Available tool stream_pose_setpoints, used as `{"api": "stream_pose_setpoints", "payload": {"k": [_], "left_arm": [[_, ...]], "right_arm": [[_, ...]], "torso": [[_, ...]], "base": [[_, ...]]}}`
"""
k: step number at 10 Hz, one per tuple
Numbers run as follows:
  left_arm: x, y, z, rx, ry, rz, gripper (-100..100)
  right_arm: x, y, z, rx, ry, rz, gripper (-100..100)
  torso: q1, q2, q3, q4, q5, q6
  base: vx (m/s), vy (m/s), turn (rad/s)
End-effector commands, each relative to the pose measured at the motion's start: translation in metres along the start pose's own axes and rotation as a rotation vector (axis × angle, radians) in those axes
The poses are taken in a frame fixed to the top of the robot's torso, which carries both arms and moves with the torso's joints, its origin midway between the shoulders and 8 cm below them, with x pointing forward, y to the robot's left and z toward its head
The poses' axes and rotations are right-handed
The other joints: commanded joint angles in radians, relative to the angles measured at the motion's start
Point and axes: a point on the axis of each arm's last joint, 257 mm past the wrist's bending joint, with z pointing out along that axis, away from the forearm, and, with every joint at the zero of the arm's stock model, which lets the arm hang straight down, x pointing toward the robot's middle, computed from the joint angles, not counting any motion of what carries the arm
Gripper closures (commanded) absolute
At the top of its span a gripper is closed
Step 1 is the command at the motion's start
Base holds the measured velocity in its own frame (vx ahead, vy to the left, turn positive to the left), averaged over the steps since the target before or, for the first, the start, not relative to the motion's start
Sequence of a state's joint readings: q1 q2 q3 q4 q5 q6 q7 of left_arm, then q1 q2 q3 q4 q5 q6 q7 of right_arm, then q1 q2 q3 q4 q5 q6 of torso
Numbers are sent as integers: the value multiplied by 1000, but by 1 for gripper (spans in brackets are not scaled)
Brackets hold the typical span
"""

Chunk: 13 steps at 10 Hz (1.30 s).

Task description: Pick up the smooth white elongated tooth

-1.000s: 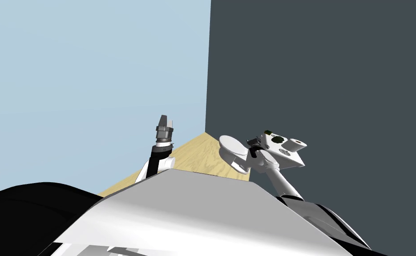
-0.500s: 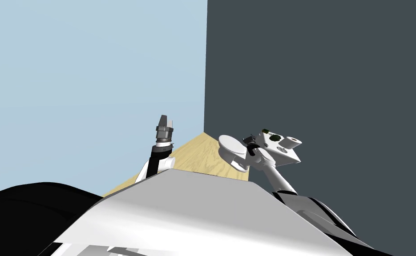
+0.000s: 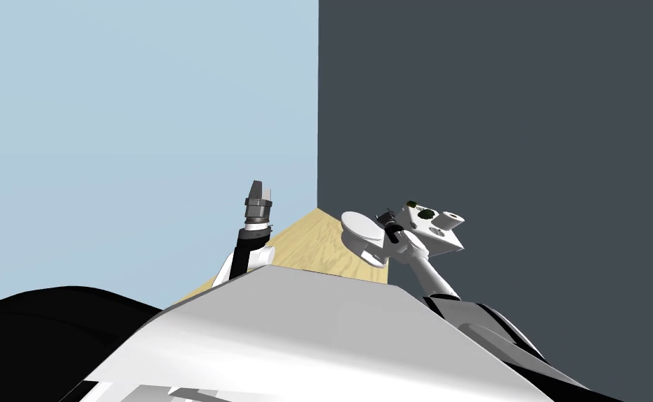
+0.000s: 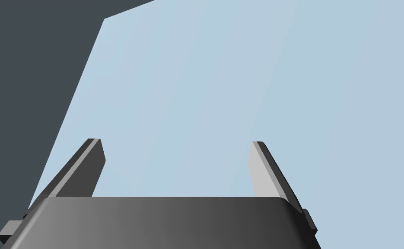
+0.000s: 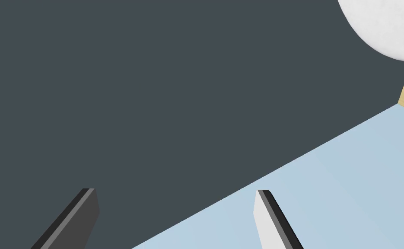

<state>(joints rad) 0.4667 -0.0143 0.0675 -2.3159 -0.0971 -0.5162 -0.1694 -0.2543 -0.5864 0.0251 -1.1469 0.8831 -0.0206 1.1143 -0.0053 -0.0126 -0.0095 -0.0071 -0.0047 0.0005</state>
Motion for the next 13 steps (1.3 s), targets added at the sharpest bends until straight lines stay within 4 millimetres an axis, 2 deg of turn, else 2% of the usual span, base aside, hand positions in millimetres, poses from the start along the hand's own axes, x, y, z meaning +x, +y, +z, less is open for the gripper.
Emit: {"api": "stream_pose_setpoints", "payload": {"k": [1, 7, 13], "left_arm": [[0, 0, 0, 0, 0, 0, 0], [0, 0, 0, 0, 0, 0, 0], [0, 0, 0, 0, 0, 0, 0]], "right_arm": [[-13, 8, 2, -20, -42, -11, -100], [-45, 28, 3, -63, -168, -38, -100], [-61, 42, -5, -75, -271, -52, -100]], "torso": [[0, 0, 0, 0, 0, 0], [-2, 0, 0, 0, -1, 0], [-4, -1, 0, 0, -1, 0]], "base": [[22, 7, -85], [27, -7, -94], [34, -34, -87]]}}
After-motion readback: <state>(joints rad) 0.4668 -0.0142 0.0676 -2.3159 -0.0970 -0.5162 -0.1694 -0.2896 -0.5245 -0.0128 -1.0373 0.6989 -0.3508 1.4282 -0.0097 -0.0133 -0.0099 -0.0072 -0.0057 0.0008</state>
